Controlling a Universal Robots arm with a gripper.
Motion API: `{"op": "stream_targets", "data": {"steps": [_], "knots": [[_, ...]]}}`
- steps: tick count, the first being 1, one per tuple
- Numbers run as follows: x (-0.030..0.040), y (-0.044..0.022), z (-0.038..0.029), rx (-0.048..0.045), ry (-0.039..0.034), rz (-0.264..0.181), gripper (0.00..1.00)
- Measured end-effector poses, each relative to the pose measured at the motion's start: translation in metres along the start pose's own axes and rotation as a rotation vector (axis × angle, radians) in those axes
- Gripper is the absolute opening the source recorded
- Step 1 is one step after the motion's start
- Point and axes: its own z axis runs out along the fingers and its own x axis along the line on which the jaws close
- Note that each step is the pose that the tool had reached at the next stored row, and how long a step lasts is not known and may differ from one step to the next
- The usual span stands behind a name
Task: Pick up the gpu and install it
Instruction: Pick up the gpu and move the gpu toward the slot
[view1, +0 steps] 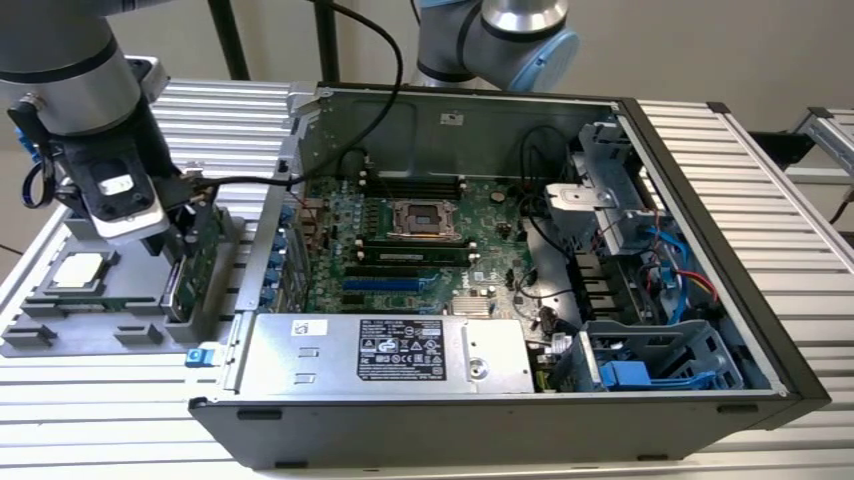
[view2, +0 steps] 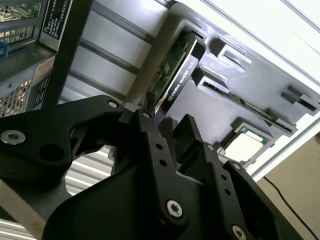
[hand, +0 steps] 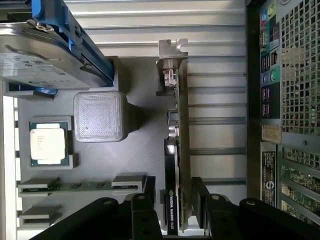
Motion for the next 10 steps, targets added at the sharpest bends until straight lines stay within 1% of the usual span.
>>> {"op": "stream_targets", "data": {"steps": [10], "knots": [[0.0006, -0.0003, 0.0052, 0.0001, 0.0012, 0.0, 1.0]]}}
